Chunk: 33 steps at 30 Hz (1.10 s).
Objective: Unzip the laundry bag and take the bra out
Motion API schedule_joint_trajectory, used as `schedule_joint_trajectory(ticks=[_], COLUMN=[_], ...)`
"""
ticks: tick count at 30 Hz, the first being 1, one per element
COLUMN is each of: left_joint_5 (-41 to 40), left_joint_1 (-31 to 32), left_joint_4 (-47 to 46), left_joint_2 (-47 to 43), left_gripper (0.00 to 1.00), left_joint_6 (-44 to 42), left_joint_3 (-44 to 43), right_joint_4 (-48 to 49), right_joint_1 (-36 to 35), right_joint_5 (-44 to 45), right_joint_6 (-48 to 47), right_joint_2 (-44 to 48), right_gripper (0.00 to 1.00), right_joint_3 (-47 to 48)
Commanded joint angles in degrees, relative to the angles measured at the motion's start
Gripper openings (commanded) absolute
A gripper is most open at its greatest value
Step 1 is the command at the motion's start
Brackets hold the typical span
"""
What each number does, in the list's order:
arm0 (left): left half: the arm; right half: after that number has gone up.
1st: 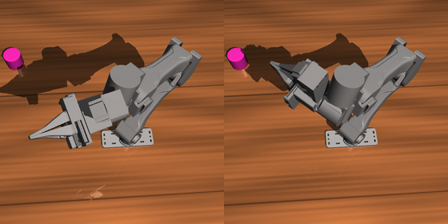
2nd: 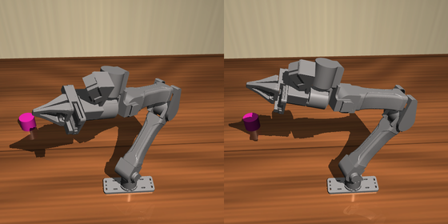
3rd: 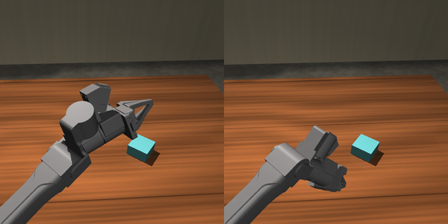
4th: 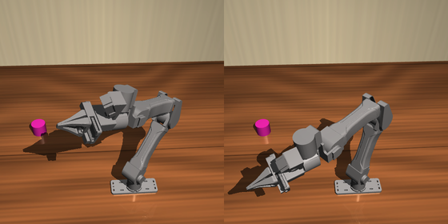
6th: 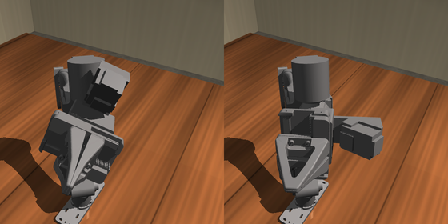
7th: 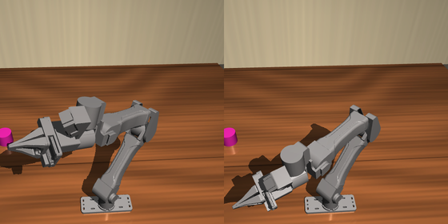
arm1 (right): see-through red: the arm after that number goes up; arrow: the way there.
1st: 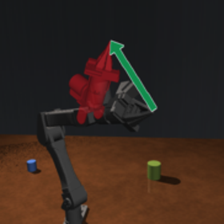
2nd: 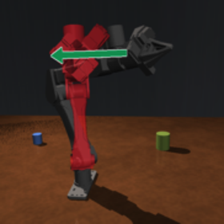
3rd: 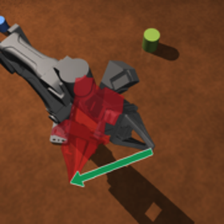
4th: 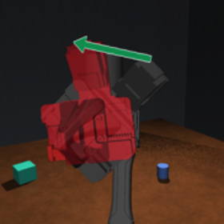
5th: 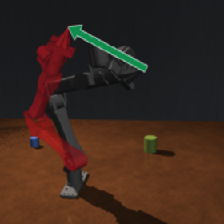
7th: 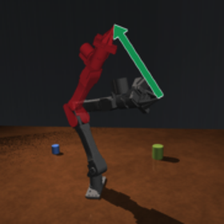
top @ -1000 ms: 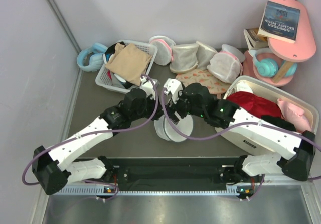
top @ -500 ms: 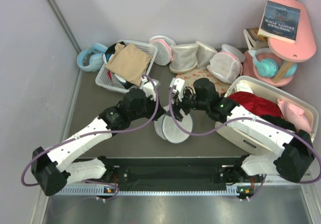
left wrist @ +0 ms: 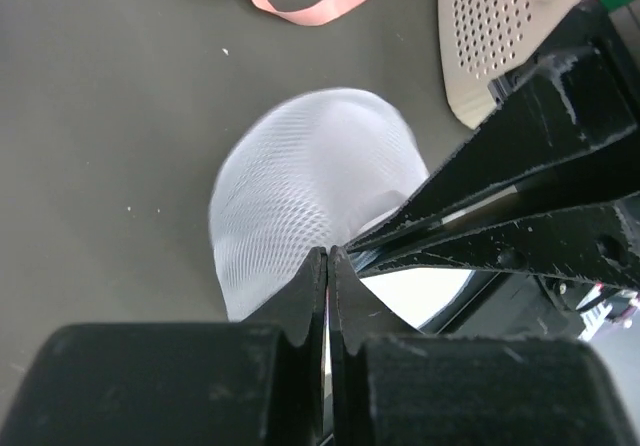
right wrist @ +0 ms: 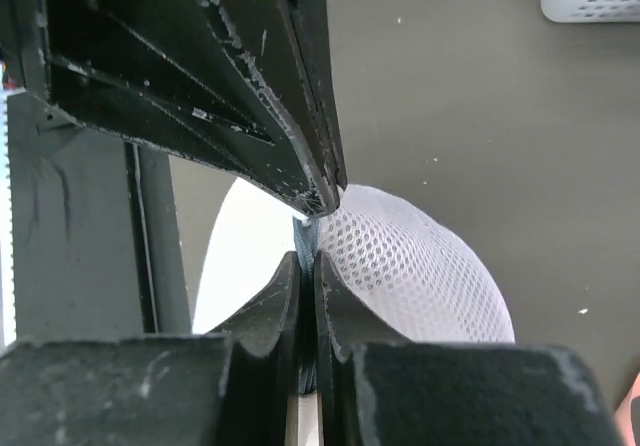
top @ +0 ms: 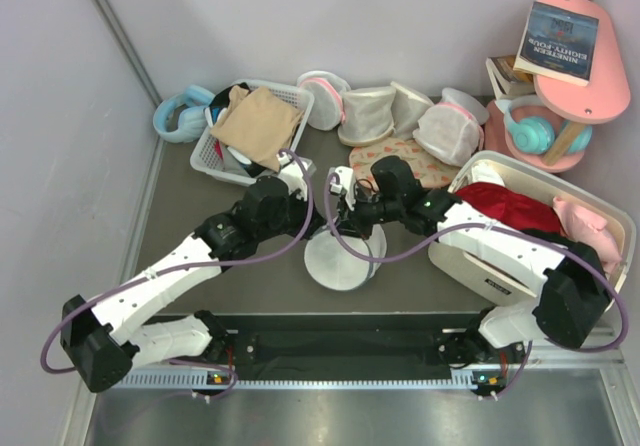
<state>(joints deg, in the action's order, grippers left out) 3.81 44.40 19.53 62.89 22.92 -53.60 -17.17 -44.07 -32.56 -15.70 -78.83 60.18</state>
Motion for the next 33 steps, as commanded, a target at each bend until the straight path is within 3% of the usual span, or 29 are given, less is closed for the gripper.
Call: schedule_joint_trajectory(ticks=[1, 8, 14, 22, 26, 29, 33], left_joint_5=[-6.1, -11.28, -17.08, -23.05, -20.27, -12.65, -5.16], left_joint_1=[-0.37, -0.46, -0.72, -1.07, -1.07, -1.07, -1.07], left_joint_4=[-2.04, -2.48, 0.59, 2.53, 1.04, -2.28, -4.24], left_joint_2=[-3.74, -7.17, -8.84, -9.46, -8.32, -6.39, -3.58], left_gripper=[0.0, 0.0, 0.0, 0.0, 0.0, 0.0, 0.0], left_joint_6=[3.79, 8.81, 12.06, 14.88, 10.67, 4.26, -3.03], left_joint_3=[-0.72, 4.21, 6.49, 7.82, 5.97, 3.86, 1.05], right_joint_4=[-4.01, 6.96, 7.23, 6.8, 5.31, 2.41, -0.4], right_joint_1=[0.22, 0.22, 0.22, 0.13, -0.75, -1.36, -1.36], right_joint_5=[4.42, 13.38, 20.15, 21.48, 20.25, 19.29, 18.76], right_joint_6=[3.47, 12.62, 15.26, 18.78, 18.26, 16.15, 10.62], right_joint_2=[0.34, 9.21, 15.45, 20.9, 21.87, 20.65, 18.1], right_gripper=[0.0, 0.0, 0.0, 0.0, 0.01, 0.15, 0.56], right_joint_3=[2.75, -5.95, -8.06, -12.1, -12.29, -10.18, -5.27])
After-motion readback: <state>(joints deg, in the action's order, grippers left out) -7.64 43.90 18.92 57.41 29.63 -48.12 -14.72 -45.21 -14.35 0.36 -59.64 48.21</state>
